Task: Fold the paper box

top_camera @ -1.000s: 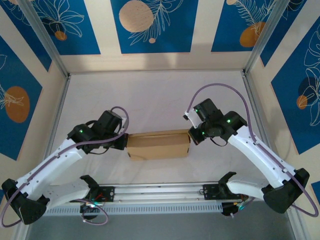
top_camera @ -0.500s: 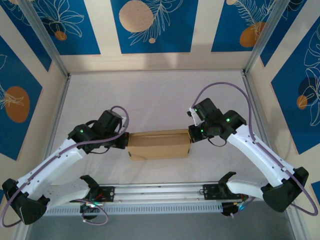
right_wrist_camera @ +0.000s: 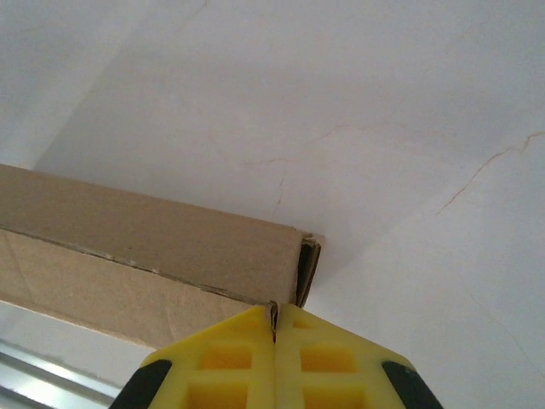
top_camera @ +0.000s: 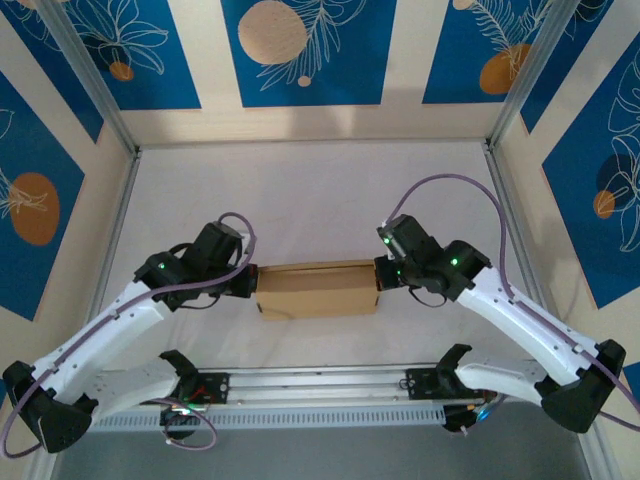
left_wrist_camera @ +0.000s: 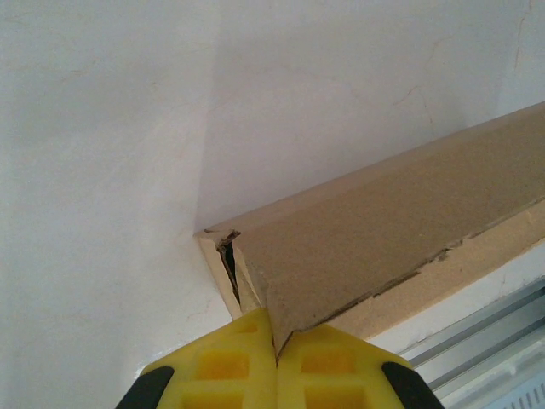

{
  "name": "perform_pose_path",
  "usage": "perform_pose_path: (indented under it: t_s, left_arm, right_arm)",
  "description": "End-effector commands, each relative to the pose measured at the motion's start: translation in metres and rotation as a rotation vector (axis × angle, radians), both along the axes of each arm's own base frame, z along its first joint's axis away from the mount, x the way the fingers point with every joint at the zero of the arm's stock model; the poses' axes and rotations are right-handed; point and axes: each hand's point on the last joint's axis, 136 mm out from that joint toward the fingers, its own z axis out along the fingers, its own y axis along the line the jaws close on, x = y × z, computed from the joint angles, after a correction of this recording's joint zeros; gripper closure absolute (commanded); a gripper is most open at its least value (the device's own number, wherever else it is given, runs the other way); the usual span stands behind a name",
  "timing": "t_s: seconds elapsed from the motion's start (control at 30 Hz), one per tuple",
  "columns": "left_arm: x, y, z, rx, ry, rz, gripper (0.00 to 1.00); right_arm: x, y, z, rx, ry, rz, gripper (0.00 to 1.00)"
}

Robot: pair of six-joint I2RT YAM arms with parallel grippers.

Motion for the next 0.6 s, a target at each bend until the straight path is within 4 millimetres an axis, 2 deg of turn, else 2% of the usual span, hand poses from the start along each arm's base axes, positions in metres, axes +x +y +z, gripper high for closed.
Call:
perform_pose_path:
  t_s: [0.0,0.23,0.43,0.57]
  left_arm:
    - [-0.004,-0.007,-0.001,-0.047,0.018,-0.016,0.98]
    - [-0.005,-0.008,-0.005,-0.063,0.02,-0.006,0.99]
    - [-0.005,0.006,-0.011,0.002,-0.012,-0.001,1.0]
    - [-0.008,0.009,-0.018,-0.008,-0.029,0.001,1.0]
  right_arm:
    - [-0.004,-0.004,-0.009,-0.023,-0.014,-0.02,1.0]
    - [-0.007,-0.007,-0.014,-0.036,-0.027,-0.017,1.0]
    - [-0.009,-0.008,-0.015,-0.069,-0.058,-0.007,1.0]
    - [-0.011,-0.006,-0.015,-0.066,-0.112,0.007,1.0]
